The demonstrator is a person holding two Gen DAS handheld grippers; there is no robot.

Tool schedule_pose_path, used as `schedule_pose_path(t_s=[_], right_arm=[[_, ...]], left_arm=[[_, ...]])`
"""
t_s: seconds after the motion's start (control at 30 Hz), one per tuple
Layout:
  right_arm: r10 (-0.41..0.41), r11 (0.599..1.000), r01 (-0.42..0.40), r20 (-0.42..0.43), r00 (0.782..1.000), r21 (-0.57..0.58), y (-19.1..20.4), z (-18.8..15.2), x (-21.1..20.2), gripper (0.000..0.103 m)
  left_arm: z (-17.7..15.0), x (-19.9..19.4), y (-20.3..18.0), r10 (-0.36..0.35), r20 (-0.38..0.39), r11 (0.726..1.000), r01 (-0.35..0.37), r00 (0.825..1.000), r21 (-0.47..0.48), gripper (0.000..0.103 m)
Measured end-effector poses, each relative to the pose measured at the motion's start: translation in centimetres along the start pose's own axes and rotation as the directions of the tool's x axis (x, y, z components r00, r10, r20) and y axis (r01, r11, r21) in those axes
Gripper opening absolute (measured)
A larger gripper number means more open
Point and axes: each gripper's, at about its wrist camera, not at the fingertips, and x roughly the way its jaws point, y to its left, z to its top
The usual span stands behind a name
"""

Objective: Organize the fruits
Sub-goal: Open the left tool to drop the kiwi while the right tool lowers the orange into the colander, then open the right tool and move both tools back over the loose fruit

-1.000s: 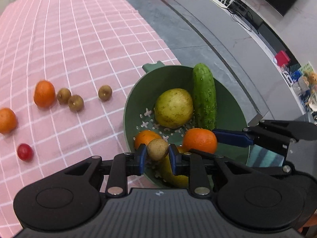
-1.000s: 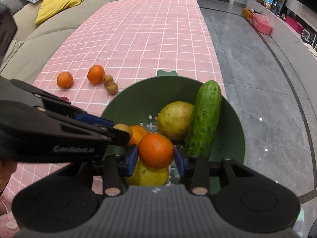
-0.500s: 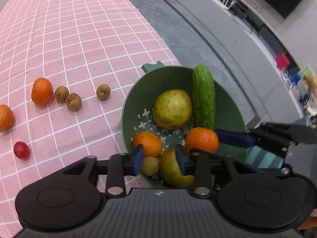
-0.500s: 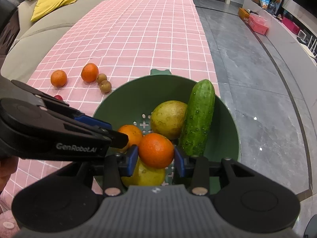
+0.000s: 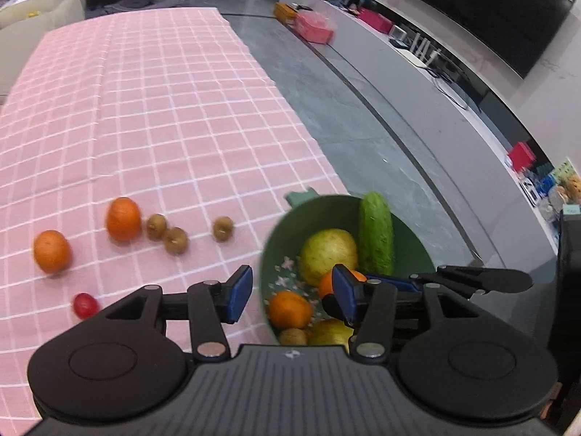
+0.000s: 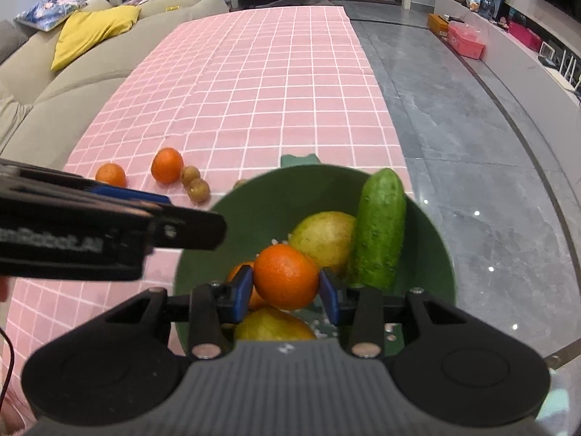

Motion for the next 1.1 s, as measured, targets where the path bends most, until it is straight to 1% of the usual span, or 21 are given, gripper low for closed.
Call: schedule_pose_path(t_s=[0.1, 0.17, 0.23, 0.37, 0.63, 0.83, 0.9, 0.93, 1.0, 1.1], right_arm=[[0.001, 1.000, -0.001, -0.006, 1.000, 0.022, 0.2, 0.3, 0.7, 0.037], [-0.002, 0.999, 0.003, -0.016, 1.000, 0.033, 0.4, 0.3, 1.1, 0.037], [-0.004, 1.000, 0.005, -0.029, 1.000, 0.028, 0.7, 0.3, 1.6, 0.037], [-0.021, 1.000, 0.021, -0.057, 0.998, 0.002, 1.3, 0.1, 2.5, 0.037], [-0.041, 0.999, 0.040, -0.047, 0.998, -0.020, 1.4, 0.1, 2.5, 0.038], [-0.076, 0.997, 0.075, -0.031, 0.997, -0.026, 1.5, 0.1, 2.0, 0.039], [-0.099, 0.995, 0.098, -0.021, 0.995, -0.026, 1.4, 0.2, 1.7, 0.046], [-0.117, 0.993, 0.116, -0.012, 0.993, -0.027, 1.4, 0.2, 1.5, 0.054], [-0.139, 0.990, 0.140, 0.008, 0.990, -0.037, 1.5, 0.3, 1.1, 0.055], [-0.138, 0.989, 0.139, 0.035, 0.990, -0.051, 1.6, 0.5, 0.2, 0.055]], left_arm=[[-0.1, -0.2, 0.7, 0.018, -0.001, 1.000, -0.018, 1.000, -0.016, 0.060], [-0.3, -0.1, 1.0, 0.038, -0.012, 0.999, -0.038, 0.999, -0.010, 0.060], [-0.6, 0.0, 1.4, 0.052, -0.021, 0.999, -0.052, 0.998, -0.007, 0.060], [-0.9, 0.0, 2.3, 0.057, -0.034, 0.998, -0.058, 0.998, -0.038, 0.060], [-1.2, -0.5, 3.2, 0.073, -0.035, 0.995, -0.075, 0.997, -0.067, 0.060], [-1.4, -1.1, 3.2, 0.075, -0.012, 0.995, -0.075, 0.997, -0.065, 0.060], [-1.5, -1.3, 3.3, 0.075, -0.011, 0.995, -0.075, 0.997, -0.071, 0.061], [-1.6, -1.4, 3.4, 0.076, -0.009, 0.994, -0.076, 0.997, -0.076, 0.061], [-1.7, -1.7, 3.5, 0.078, 0.002, 0.994, -0.078, 0.997, -0.077, 0.061], [-1.9, -2.2, 3.6, 0.084, 0.029, 0.994, -0.081, 0.996, -0.070, 0.062]])
